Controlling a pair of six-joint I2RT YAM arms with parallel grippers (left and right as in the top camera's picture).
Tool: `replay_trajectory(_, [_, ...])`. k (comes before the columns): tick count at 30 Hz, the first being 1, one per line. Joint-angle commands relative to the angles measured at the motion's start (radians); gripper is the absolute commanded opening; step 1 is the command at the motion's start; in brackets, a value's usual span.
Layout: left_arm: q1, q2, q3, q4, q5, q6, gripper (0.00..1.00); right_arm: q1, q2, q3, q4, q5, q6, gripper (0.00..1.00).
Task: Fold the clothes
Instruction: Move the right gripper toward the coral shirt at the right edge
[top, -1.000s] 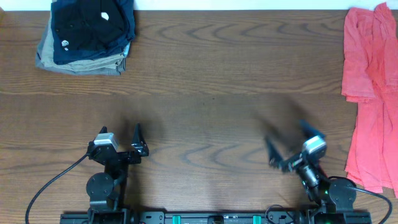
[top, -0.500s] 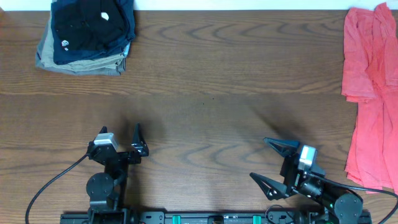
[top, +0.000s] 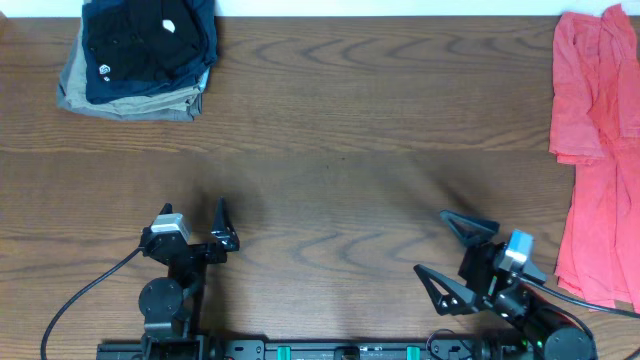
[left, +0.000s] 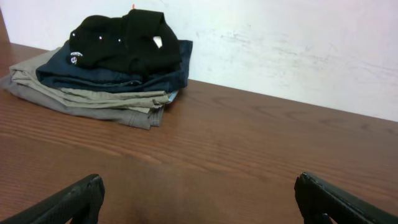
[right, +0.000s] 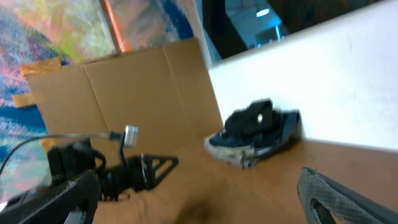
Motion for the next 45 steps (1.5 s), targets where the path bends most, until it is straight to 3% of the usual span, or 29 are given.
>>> replay_trajectory(1, [-0.005,-0.006,-0.016,-0.035,0.008,0.005,0.98,-0.009,0.045,0.098,-0.028,0.041,-0.082,0.99])
replay_trajectory(5, [-0.005,-0.006,-0.016,-0.035,0.008,0.006,0.98,-0.009,0.164,0.204,-0.139,0.045,-0.2,0.99])
replay_trajectory(15, [-0.005,-0.006,-0.016,-0.035,0.008,0.006,0.98,-0.009,0.517,0.5,-0.204,0.119,-0.428,0.99])
replay_trajectory(18, [-0.005,-0.006,-0.016,-0.035,0.008,0.006,0.98,-0.009,0.573,0.595,-0.328,0.308,-0.519,0.99])
replay_trajectory(23, [-0.005,-0.006,-0.016,-0.035,0.008,0.006,0.98,-0.009,0.65,0.71,-0.557,0.851,-0.685,0.99])
replay_trajectory(27, [-0.005,-0.006,-0.016,-0.035,0.008,0.006,0.98,-0.013,0.769,0.799,-0.706,1.152,-0.717,0.99])
replay_trajectory(36, [-0.005,-0.006,-0.016,-0.035,0.008,0.006,0.98,-0.138,1.205,1.143,-0.972,1.163,-0.721,0.99])
replay_trajectory(41, [-0.005,-0.006,-0.016,-0.035,0.008,0.006,0.98,-0.24,1.493,1.39,-1.225,1.086,-0.79,0.99])
replay_trajectory(45, [-0.005,-0.006,-0.016,-0.035,0.008,0.006,0.98,-0.265,1.646,1.478,-1.299,1.046,-0.789,0.99])
